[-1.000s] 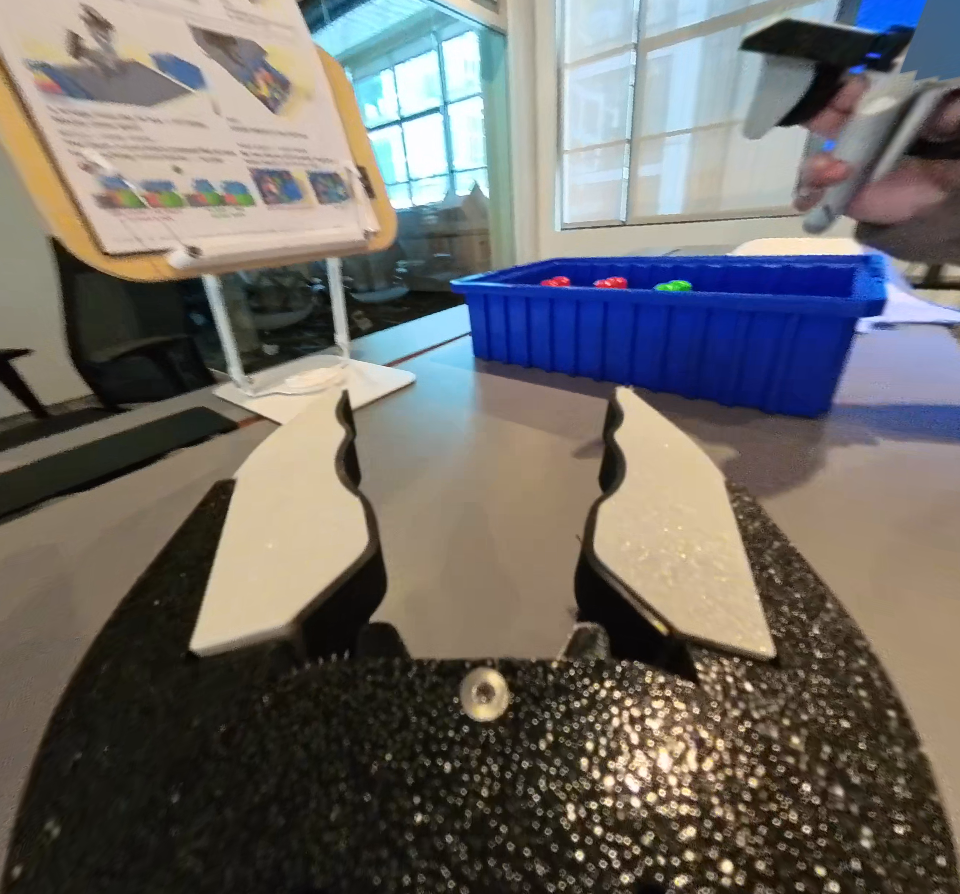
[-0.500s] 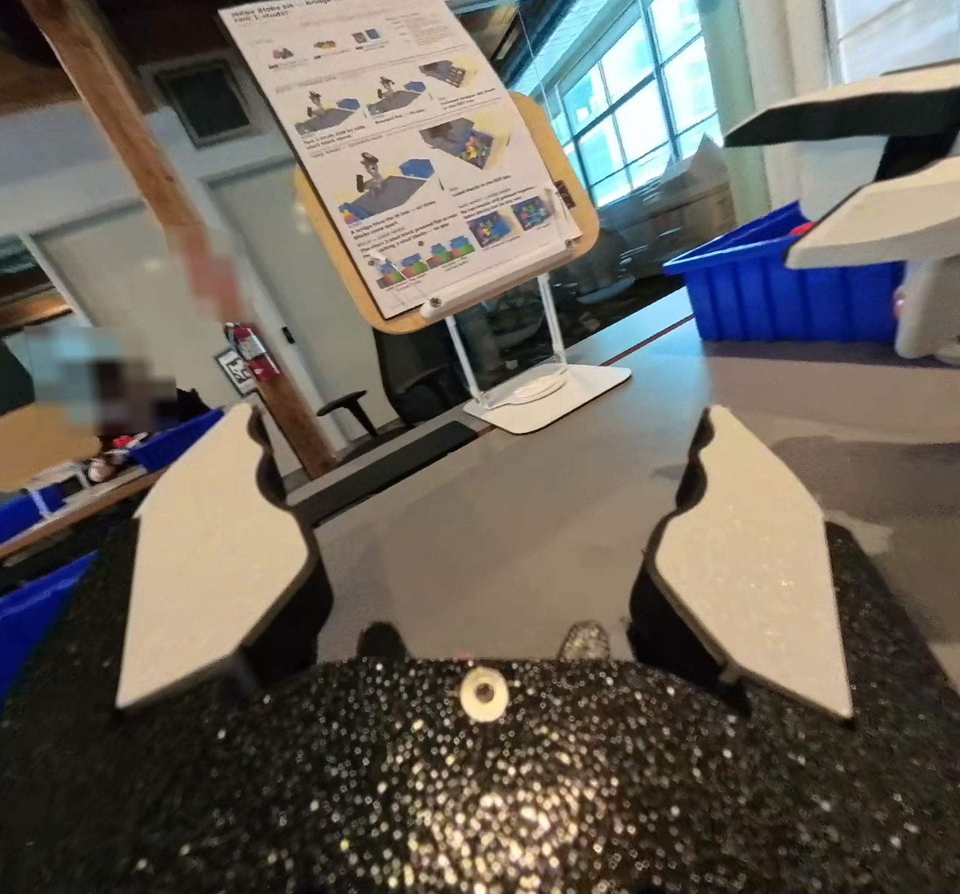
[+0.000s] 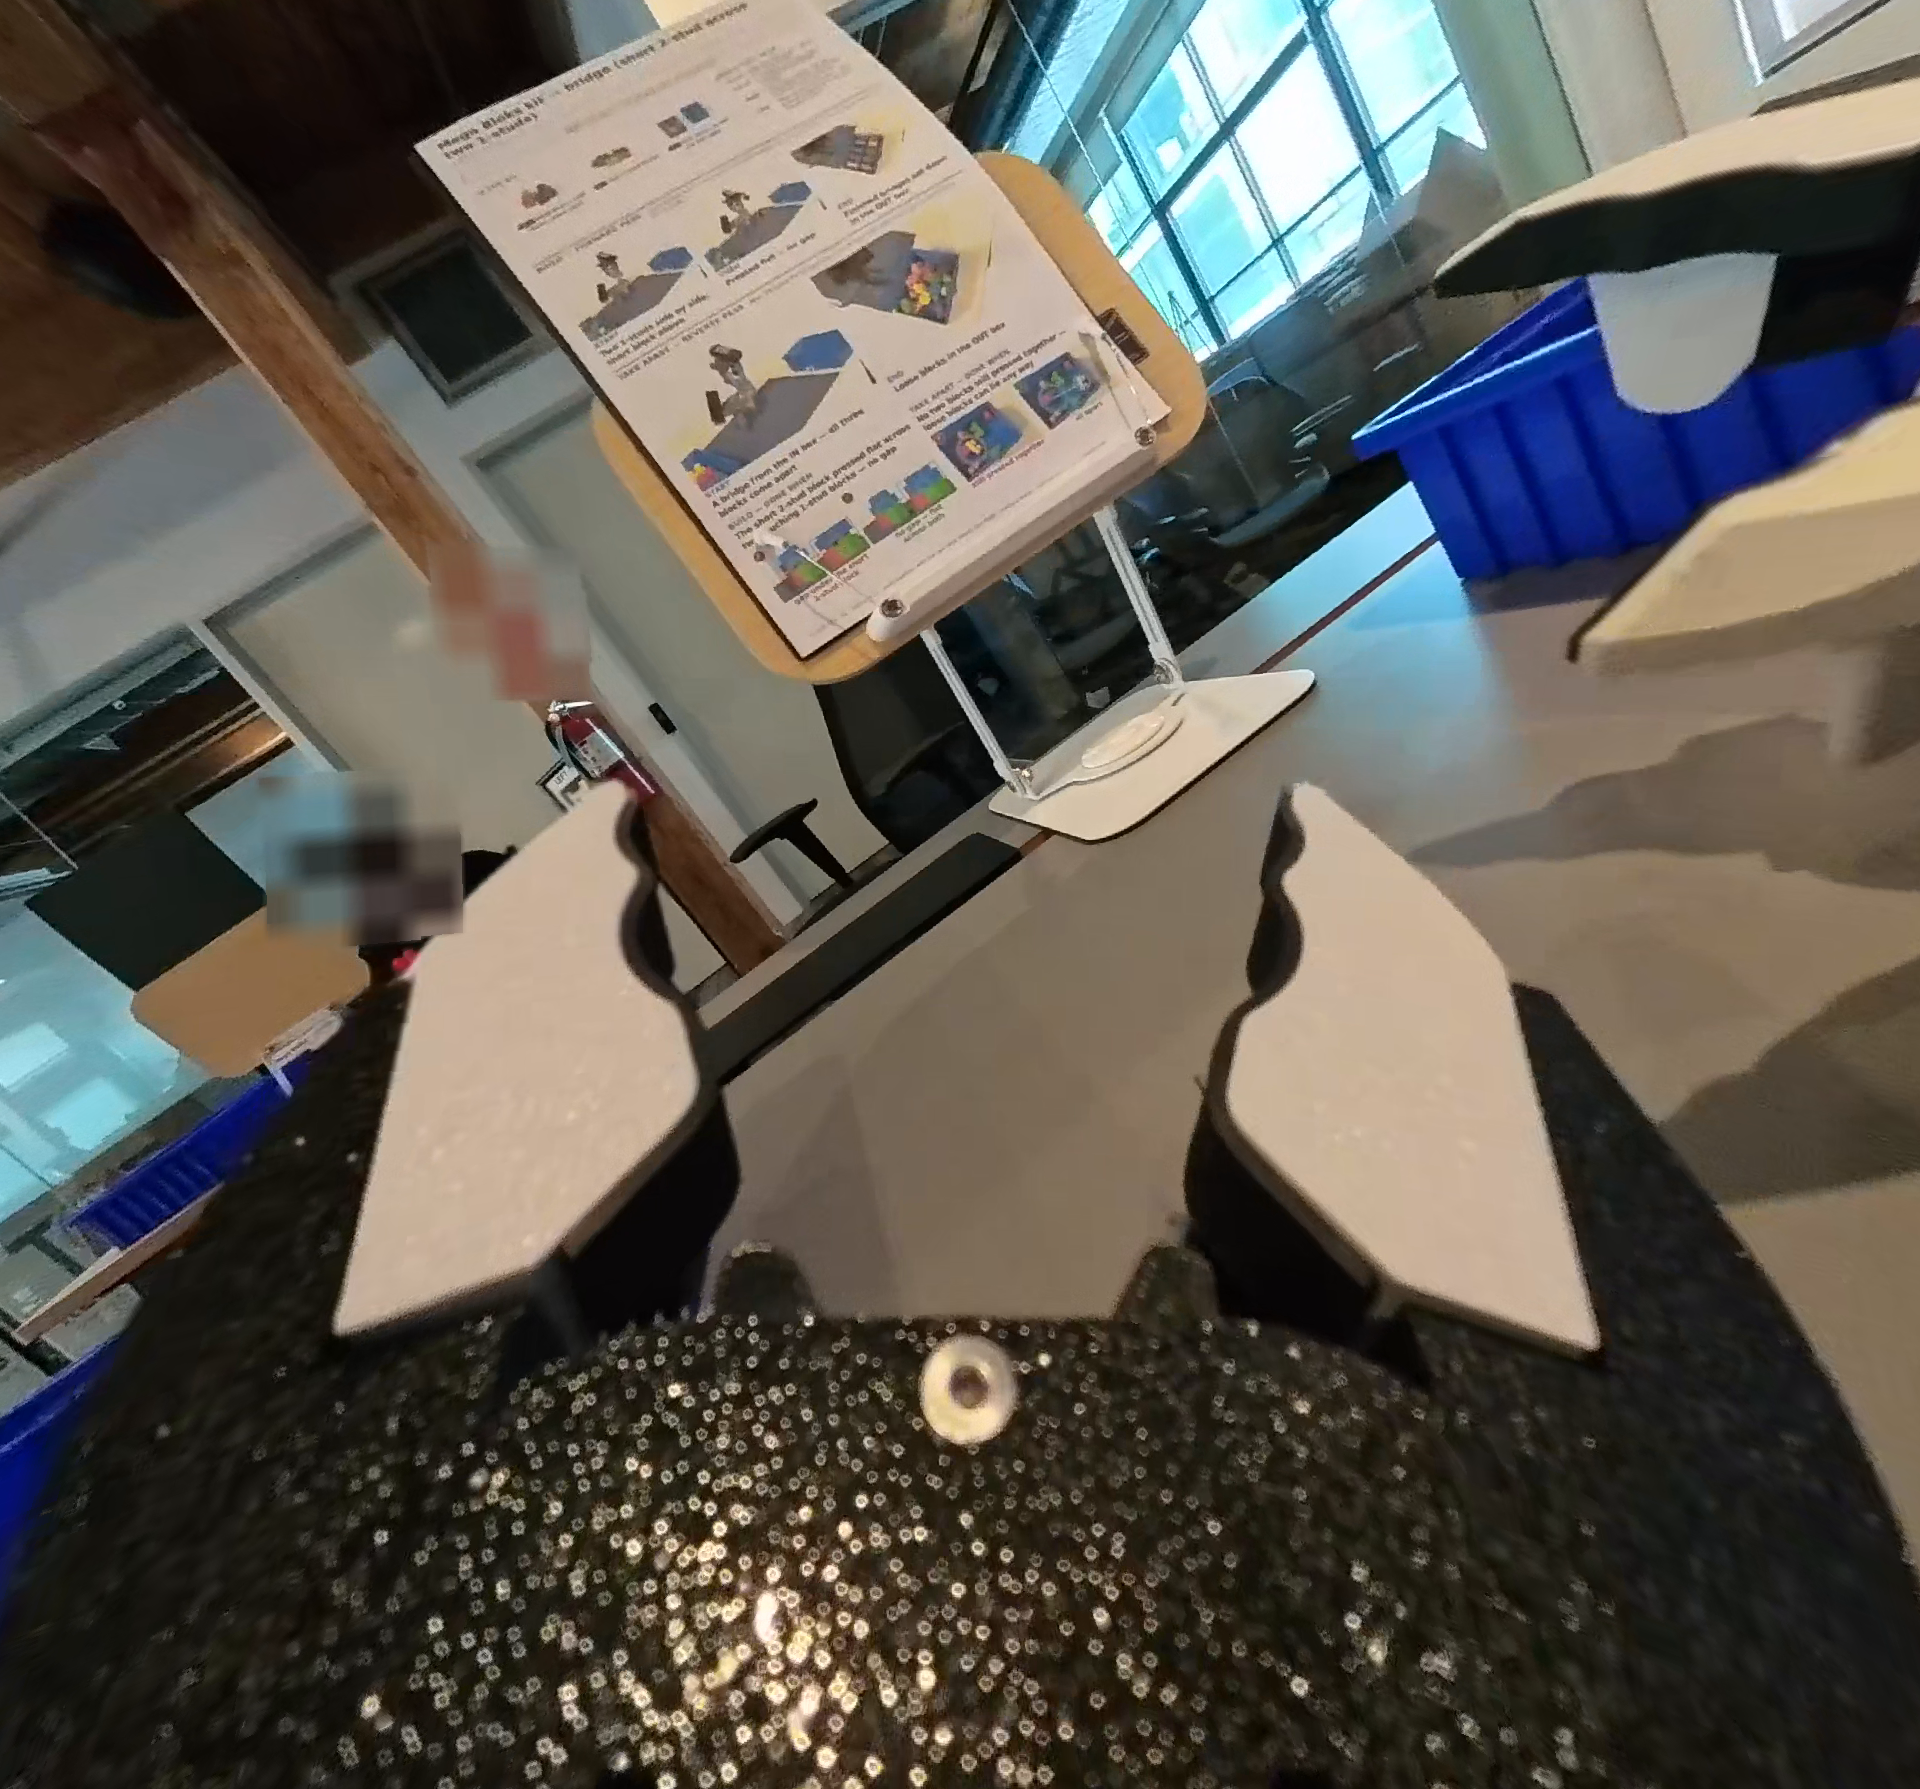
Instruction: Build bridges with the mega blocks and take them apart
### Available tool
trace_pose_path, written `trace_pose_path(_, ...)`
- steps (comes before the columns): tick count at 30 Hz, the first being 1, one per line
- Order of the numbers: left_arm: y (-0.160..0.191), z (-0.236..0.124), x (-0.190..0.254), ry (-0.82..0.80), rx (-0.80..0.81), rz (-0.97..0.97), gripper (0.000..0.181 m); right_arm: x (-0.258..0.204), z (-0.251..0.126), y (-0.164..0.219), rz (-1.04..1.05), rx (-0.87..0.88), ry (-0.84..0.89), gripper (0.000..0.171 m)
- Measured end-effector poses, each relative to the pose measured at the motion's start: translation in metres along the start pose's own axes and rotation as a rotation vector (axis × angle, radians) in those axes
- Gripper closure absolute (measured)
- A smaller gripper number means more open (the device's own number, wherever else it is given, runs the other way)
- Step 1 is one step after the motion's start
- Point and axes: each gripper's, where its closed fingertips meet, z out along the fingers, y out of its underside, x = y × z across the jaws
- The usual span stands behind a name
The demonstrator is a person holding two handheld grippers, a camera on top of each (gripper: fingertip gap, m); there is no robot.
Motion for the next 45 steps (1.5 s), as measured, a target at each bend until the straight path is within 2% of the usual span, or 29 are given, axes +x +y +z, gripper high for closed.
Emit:
trace_pose_path(1, 0.002, 0.0, 0.001, 0.004, -0.006, -0.003, 0.072, 0.001, 0.0, 0.0, 0.015, 0.002, 0.0, 0.033)
trace_pose_path(4, 0.004, 0.0, 0.006, 0.032, -0.015, -0.026, 0.082, 0.002, -0.001, 0.001, 0.051, 0.002, -0.008, 0.038)
trace_pose_path(7, 0.002, -0.003, 0.013, 0.081, 0.002, -0.036, 0.121, -0.002, -0.002, 0.003, 0.064, -0.01, -0.042, 0.05)
trace_pose_path(10, -0.004, -0.006, 0.01, 0.073, 0.012, -0.103, 0.146, -0.001, -0.003, 0.003, 0.037, -0.02, -0.031, 0.061)
trace_pose_path(14, -0.022, -0.017, 0.002, 0.105, -0.007, -0.269, 0.181, 0.001, -0.006, 0.001, 0.006, -0.022, -0.013, 0.065)
trace_pose_path(18, -0.053, -0.05, -0.02, 0.201, -0.066, -0.423, 0.181, 0.002, -0.006, 0.002, 0.015, -0.03, -0.012, 0.07)
trace_pose_path(21, -0.062, -0.082, -0.058, 0.219, -0.157, -0.47, 0.179, 0.002, -0.005, 0.002, 0.044, -0.021, -0.025, 0.07)
trace_pose_path(26, -0.049, -0.133, -0.136, 0.105, -0.288, -0.445, 0.135, -0.004, -0.003, 0.003, 0.088, -0.026, -0.059, 0.067)
trace_pose_path(29, -0.035, -0.159, -0.179, -0.026, -0.341, -0.392, 0.118, -0.004, -0.003, 0.006, 0.106, -0.049, -0.053, 0.06)
trace_pose_path(30, -0.03, -0.167, -0.189, -0.052, -0.368, -0.389, 0.116, -0.003, -0.003, 0.007, 0.103, -0.058, -0.044, 0.065)
trace_pose_path(31, -0.024, -0.174, -0.196, -0.067, -0.403, -0.389, 0.117, 0.0, -0.005, 0.009, 0.091, -0.079, -0.035, 0.078)
trace_pose_path(34, -0.005, -0.188, -0.211, -0.07, -0.512, -0.35, 0.131, 0.0, -0.011, 0.02, 0.042, -0.18, -0.045, 0.133)
trace_pose_path(35, 0.002, -0.191, -0.215, -0.064, -0.546, -0.325, 0.136, 0.0, -0.012, 0.022, 0.028, -0.199, -0.041, 0.143)
trace_pose_path(37, 0.017, -0.195, -0.215, -0.019, -0.634, -0.303, 0.141, -0.001, -0.012, 0.022, 0.004, -0.21, -0.039, 0.151)
trace_pose_path(39, 0.036, -0.199, -0.202, 0.096, -0.774, -0.368, 0.156, -0.007, -0.012, 0.025, 0.001, -0.234, -0.06, 0.158)
trace_pose_path(40, 0.044, -0.201, -0.195, 0.164, -0.839, -0.416, 0.157, -0.01, -0.012, 0.027, 0.003, -0.254, -0.067, 0.164)
trace_pose_path(41, 0.053, -0.203, -0.189, 0.217, -0.895, -0.46, 0.154, -0.012, -0.013, 0.029, -0.003, -0.271, -0.075, 0.171)
trace_pose_path(45, 0.071, -0.204, -0.167, 0.434, -0.982, -0.602, 0.144, -0.019, -0.012, 0.032, -0.055, -0.287, -0.098, 0.171)
